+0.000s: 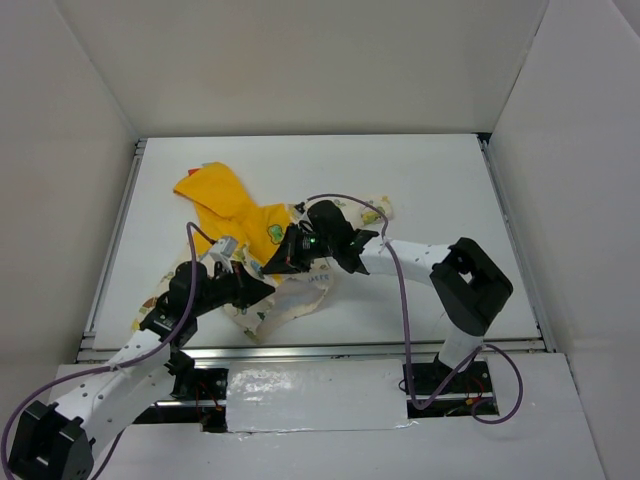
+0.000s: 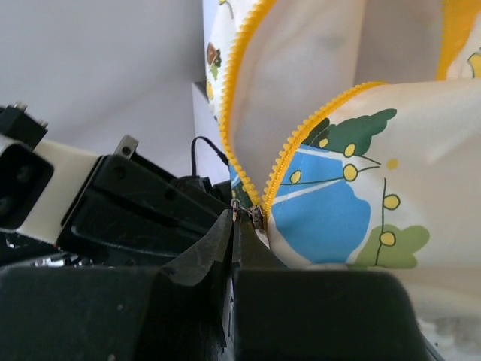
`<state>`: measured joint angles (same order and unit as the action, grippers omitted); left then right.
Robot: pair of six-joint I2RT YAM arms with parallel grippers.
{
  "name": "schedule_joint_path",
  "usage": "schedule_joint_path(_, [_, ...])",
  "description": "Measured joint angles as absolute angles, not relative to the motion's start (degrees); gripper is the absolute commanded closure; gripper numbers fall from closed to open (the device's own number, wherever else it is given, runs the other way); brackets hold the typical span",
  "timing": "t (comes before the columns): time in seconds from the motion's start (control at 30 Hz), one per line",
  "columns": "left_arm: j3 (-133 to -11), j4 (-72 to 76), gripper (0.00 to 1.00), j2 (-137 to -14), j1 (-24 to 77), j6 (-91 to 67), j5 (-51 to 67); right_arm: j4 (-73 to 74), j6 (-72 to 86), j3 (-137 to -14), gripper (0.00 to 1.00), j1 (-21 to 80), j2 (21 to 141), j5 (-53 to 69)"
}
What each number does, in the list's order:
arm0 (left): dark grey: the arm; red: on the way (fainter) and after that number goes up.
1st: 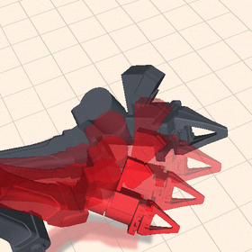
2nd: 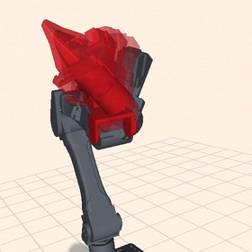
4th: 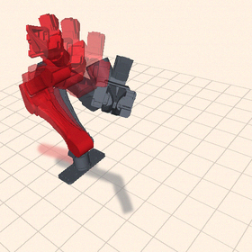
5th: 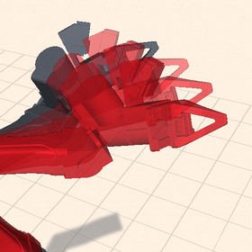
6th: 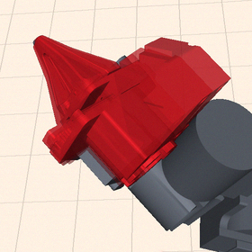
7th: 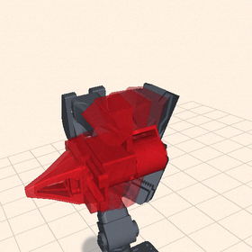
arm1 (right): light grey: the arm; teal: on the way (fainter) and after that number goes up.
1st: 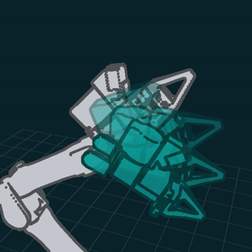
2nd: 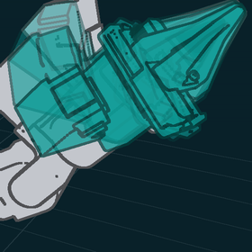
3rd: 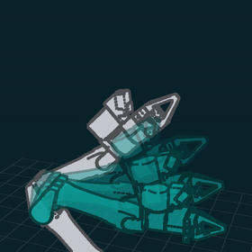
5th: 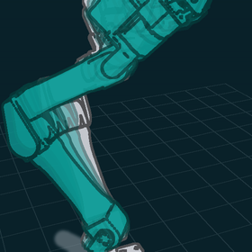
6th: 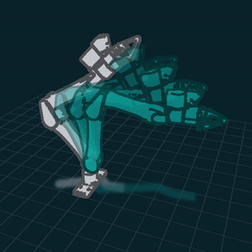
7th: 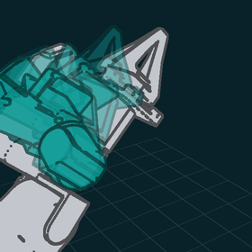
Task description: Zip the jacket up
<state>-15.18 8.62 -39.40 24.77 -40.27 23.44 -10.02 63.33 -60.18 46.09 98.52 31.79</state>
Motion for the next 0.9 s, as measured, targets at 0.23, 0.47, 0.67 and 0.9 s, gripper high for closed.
schedule_joint_path(0.23, [-14.7,9.4,1.00,-40.7,24.8,-40.3,25.0,-8.8,65.1,-61.9,1.00,45.6,100.3,30.9])
schedule_joint_path(0.47, [-14.7,10.7,1.00,-41.6,24.9,-40.3,25.2,-8.9,67.3,-69.9,1.00,42.9,105.5,33.6])
schedule_joint_path(0.67, [-14.7,12.1,1.00,-41.4,25.3,-40.3,25.0,-4.5,67.1,-81.9,1.00,41.0,109.4,32.1])
schedule_joint_path(0.9, [-14.7,12.0,1.00,-41.0,26.7,-40.2,24.8,-4.1,68.6,-82.0,1.00,35.4,110.3,30.4])
